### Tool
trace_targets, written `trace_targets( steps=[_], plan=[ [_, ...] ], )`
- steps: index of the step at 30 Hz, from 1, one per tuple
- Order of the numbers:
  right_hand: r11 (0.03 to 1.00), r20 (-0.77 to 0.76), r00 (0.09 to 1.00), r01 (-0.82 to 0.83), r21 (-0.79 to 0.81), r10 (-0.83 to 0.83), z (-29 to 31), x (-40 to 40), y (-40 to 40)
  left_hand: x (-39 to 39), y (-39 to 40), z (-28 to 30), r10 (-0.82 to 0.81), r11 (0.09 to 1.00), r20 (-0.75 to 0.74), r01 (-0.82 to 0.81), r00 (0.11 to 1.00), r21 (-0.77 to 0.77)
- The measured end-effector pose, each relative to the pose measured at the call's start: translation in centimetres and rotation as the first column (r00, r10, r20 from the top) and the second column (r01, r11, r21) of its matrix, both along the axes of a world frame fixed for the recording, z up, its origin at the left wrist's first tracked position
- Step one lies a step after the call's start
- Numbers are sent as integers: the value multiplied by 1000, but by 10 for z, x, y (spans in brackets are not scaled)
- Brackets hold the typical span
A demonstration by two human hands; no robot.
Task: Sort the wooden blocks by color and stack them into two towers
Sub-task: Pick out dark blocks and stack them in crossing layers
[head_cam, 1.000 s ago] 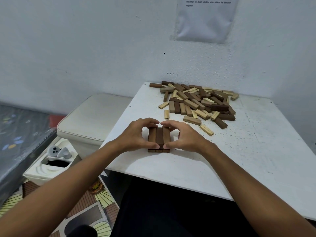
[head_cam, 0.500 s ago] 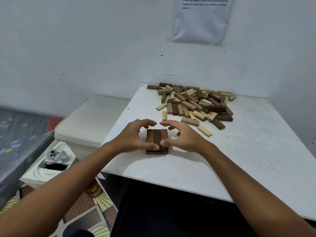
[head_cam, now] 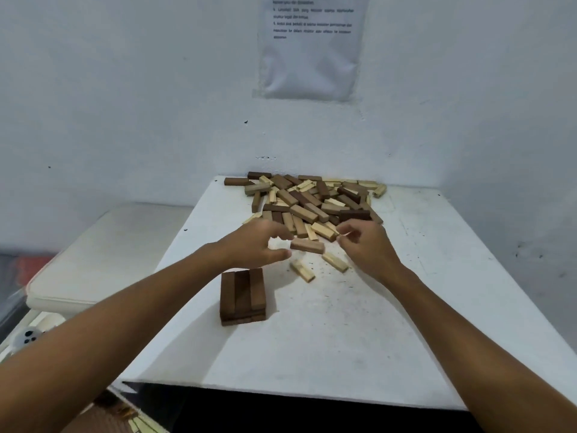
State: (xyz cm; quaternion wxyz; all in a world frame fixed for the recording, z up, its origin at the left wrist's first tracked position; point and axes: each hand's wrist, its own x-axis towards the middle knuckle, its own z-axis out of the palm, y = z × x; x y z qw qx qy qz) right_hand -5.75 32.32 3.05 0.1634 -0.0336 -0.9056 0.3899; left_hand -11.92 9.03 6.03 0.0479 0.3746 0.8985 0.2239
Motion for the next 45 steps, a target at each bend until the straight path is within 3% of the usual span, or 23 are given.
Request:
trace_targets(
  steps=[4, 8, 11, 16, 20, 24, 28, 33, 36, 39, 42, 45],
  plan=[
    [943, 39, 962, 256, 213, -270, -9, -6, 25, -19, 36, -4, -105, 980, -72, 91, 992, -175],
    [925, 138, 949, 234, 299, -285, -15, -6, 24, -29, 54, -16, -153, 954, -130, 112, 980, -276],
    [938, 181, 944, 224, 264, -276, -18, -8, 25, -32, 62, -20, -158, 957, -184, 105, 970, -272],
    [934, 343, 901, 153, 323, -266, -15, -10, 40, -38, 66, -22, -145, 955, -165, 94, 976, -281],
    [906, 377, 879, 128, 404, -292, -5, -4, 52, -41, 68, -22, -140, 963, -140, 102, 980, -248],
    [950, 291, 926, 164, 267, -242, 4, -9, 67, -45, 65, -21, -122, 978, -127, 97, 984, -187],
    [968, 179, 974, 93, 233, -137, 5, -35, 76, -53, 60, -18, -84, 995, -89, 78, 993, -63],
    [907, 52, 990, 101, 409, -133, 0, -72, 65, -57, 55, -18, -39, 999, -20, 40, 999, 19],
    [820, 28, 996, 54, 570, -85, -8, -78, 56, -58, 51, -20, -7, 997, 18, 6, 1000, 76],
    [790, -63, 996, 90, 606, -65, -14, -75, 52, -55, 48, -19, 39, 992, 81, -48, 996, 115],
    [844, -99, 994, 86, 530, -39, -13, -71, 51, -48, 48, -16, 45, 987, 120, -62, 992, 149],
    [963, -81, 995, 85, 255, -66, -3, -58, 47, -35, 48, -8, 39, 981, 143, -65, 989, 184]
  ],
)
